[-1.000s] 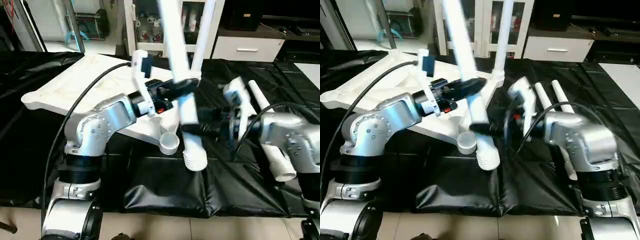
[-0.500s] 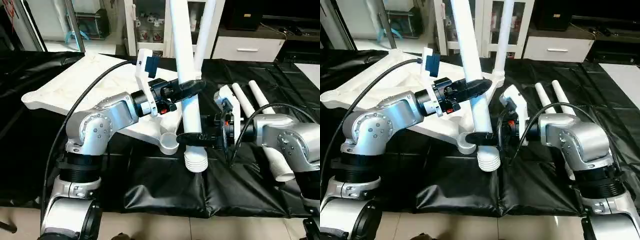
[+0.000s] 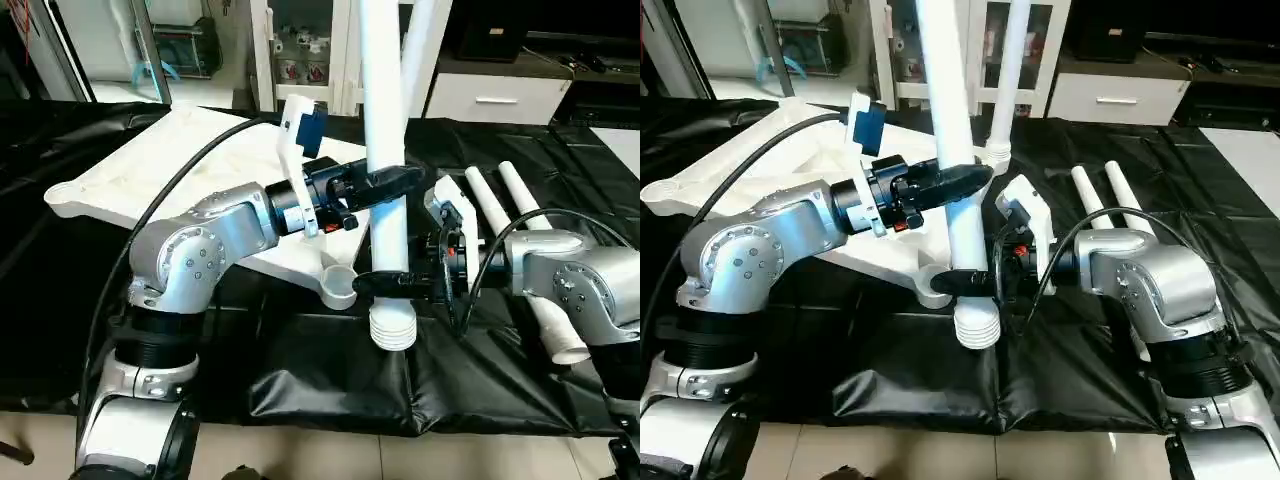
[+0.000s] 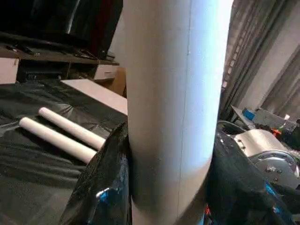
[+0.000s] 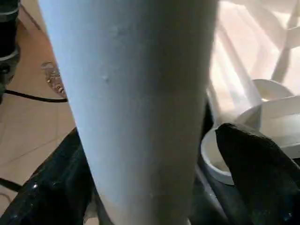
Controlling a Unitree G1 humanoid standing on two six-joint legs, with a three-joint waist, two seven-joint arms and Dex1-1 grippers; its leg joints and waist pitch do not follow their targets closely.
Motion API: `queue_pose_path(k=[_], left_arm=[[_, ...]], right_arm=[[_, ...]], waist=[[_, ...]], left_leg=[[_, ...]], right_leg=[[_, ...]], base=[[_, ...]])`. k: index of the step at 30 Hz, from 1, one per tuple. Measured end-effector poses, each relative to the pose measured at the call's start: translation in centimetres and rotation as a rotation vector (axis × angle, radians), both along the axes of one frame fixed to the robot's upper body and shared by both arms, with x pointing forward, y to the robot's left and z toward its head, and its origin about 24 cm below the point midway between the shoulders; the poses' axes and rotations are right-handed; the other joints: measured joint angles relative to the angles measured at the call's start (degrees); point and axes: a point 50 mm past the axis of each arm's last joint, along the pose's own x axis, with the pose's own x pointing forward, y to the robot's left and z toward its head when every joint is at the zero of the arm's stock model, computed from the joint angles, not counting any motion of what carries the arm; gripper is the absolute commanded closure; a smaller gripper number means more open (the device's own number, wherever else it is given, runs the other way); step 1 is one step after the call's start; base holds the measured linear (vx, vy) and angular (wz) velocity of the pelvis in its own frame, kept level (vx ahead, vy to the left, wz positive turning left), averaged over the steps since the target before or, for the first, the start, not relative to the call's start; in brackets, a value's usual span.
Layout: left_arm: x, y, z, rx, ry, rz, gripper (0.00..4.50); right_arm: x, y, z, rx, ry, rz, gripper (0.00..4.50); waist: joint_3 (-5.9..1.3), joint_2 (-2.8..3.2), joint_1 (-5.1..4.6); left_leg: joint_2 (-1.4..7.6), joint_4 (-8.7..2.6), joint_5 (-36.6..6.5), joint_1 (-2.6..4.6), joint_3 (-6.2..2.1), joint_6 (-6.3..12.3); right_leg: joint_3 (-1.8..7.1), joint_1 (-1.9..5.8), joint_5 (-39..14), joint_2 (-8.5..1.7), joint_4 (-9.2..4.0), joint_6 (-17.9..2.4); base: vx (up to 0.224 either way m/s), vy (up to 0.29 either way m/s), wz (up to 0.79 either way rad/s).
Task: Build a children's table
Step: Pick table leg
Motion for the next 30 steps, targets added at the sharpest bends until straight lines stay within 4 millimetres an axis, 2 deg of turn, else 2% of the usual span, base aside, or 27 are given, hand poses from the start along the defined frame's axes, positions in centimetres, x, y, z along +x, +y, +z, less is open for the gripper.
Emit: queue_pose_path(k=[5,8,9,14,16,17,18,20,22,25,30], left_arm=[[-0.1,-0.2,0.0,0.0,-0.008,-0.011,2.71],[-0.1,-0.1,0.1,0.002,-0.01,-0.012,2.71],[-0.1,-0.1,0.1,0.002,-0.01,-0.012,2.71],[-0.2,0.0,0.0,0.017,-0.015,-0.021,2.71],[-0.2,0.0,-0.1,0.022,-0.017,-0.027,2.71],[-0.2,0.0,-0.1,0.023,-0.017,-0.027,2.71],[-0.2,0.0,-0.1,0.024,-0.017,-0.025,2.71],[-0.3,0.0,0.0,0.025,-0.024,-0.032,2.71],[-0.4,0.0,0.2,0.025,-0.036,-0.041,2.72],[-0.4,0.1,0.2,0.025,-0.038,-0.047,2.73],[-0.5,0.0,0.2,0.027,-0.04,-0.052,2.73]], right_arm=[[-0.1,0.2,-0.3,-0.006,0.019,0.009,1.16],[-0.2,0.2,-0.4,-0.007,0.023,0.015,1.26],[-0.2,0.3,-0.4,-0.008,0.025,0.017,1.58],[-0.5,0.3,-1.0,-0.011,0.048,0.032,1.85],[-0.6,0.3,-1.1,-0.016,0.052,0.038,2.1],[-0.6,0.4,-1.1,-0.016,0.052,0.039,2.11],[-0.6,0.4,-1.1,-0.018,0.046,0.044,1.67],[-0.6,0.4,-1.1,-0.02,0.046,0.043,1.65],[-0.6,0.4,-1.1,-0.02,0.047,0.043,1.34],[-0.6,0.4,-1.1,-0.023,0.039,0.042,1.18],[-0.5,0.2,-1.1,-0.032,0.029,0.038,1.19]], waist=[[0.0,-0.01,-0.01],[0.0,-0.01,-0.02],[0.0,-0.01,-0.02],[0.0,-0.01,0.0],[0.0,-0.02,-0.01],[0.0,-0.02,-0.01],[0.0,-0.01,-0.01],[0.0,-0.02,-0.01],[0.0,-0.02,-0.02],[0.0,-0.02,-0.02],[-0.01,-0.01,-0.03]], left_leg=[[0.0,0.0,0.0,0.0,0.0,0.0],[0.0,0.0,0.0,0.0,0.0,0.0],[0.0,0.0,0.0,0.0,0.0,0.0],[0.0,0.0,0.0,-0.01,0.0,0.0],[0.0,0.0,0.0,-0.01,0.0,0.0],[0.0,0.0,0.0,0.0,0.0,0.0],[0.0,0.0,0.0,0.0,0.0,0.0],[0.0,0.0,0.0,0.0,0.0,0.0],[0.0,0.0,0.0,0.0,0.0,0.0],[0.0,0.01,0.0,0.0,0.0,0.0],[0.0,0.02,0.0,0.0,0.0,0.0]], right_leg=[[0.0,0.0,0.0,0.0,0.0,0.0],[0.0,0.0,0.0,0.0,0.0,0.0],[0.0,0.0,0.0,0.0,0.0,0.0],[0.0,0.0,0.0,0.0,0.0,0.0],[0.0,0.0,0.0,0.0,0.0,0.0],[0.0,0.0,0.0,0.0,0.0,0.0],[0.0,0.0,0.0,0.0,0.0,0.0],[0.0,0.0,0.0,0.0,0.02,0.0],[0.0,0.0,0.0,0.0,0.02,0.0],[0.0,0.0,0.0,0.0,0.02,0.0],[0.0,0.0,0.0,0.0,0.03,0.0]], base=[[0.0,0.0,0.0],[0.0,0.0,0.0],[0.0,0.0,0.0],[0.0,0.0,0.0],[0.0,0.0,0.0],[0.0,0.0,0.0],[0.0,0.0,0.0],[0.0,0.0,0.0],[0.0,0.0,0.0],[0.0,0.0,0.0],[0.0,0.0,0.0]])
